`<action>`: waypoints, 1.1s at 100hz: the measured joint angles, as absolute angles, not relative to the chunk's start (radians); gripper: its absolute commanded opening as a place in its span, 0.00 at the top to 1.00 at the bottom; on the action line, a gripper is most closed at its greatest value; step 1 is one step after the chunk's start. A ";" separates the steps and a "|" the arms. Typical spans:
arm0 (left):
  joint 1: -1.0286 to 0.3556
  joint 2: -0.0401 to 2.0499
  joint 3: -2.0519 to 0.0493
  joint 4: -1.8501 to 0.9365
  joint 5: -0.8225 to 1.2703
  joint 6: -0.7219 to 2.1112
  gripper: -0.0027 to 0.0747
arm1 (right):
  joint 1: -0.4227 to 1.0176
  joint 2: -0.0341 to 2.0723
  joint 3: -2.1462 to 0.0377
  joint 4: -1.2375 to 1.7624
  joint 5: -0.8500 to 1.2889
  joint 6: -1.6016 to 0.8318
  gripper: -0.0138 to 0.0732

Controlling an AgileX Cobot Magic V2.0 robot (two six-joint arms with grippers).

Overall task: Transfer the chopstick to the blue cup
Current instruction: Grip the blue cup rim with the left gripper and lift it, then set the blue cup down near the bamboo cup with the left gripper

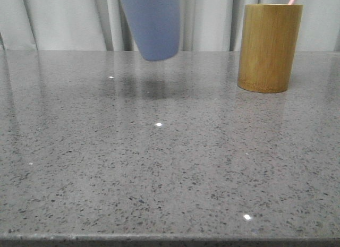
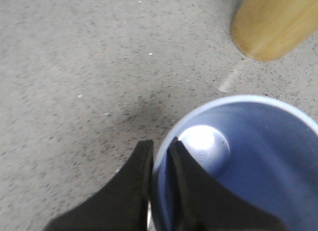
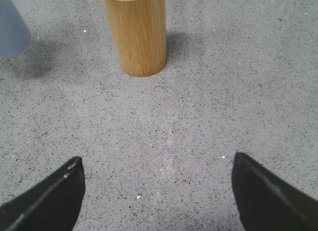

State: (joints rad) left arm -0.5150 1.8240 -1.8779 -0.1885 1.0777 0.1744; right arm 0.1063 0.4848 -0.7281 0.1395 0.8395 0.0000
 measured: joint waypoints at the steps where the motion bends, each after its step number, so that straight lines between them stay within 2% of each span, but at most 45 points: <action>1: -0.519 1.830 -1.879 -0.186 1.078 0.174 0.99 | 0.106 0.485 -0.728 0.140 0.839 0.000 0.15; 34: -0.550 1.940 -1.891 -0.171 1.096 0.174 0.99 | 0.106 0.485 -0.728 0.140 0.839 0.000 0.15; 79: -0.550 1.945 -1.895 -0.169 1.096 0.174 0.98 | 0.106 0.485 -0.728 0.140 0.839 0.000 0.15; 86: -0.550 1.945 -1.895 -0.169 1.098 0.174 0.92 | 0.106 0.485 -0.728 0.140 0.839 0.000 0.15; 93: -0.550 1.945 -1.895 -0.167 1.098 0.174 0.81 | 0.106 0.485 -0.728 0.140 0.839 0.000 0.15; 110: -0.550 1.945 -1.898 -0.167 1.102 0.173 0.40 | 0.106 0.485 -0.728 0.140 0.839 0.000 0.15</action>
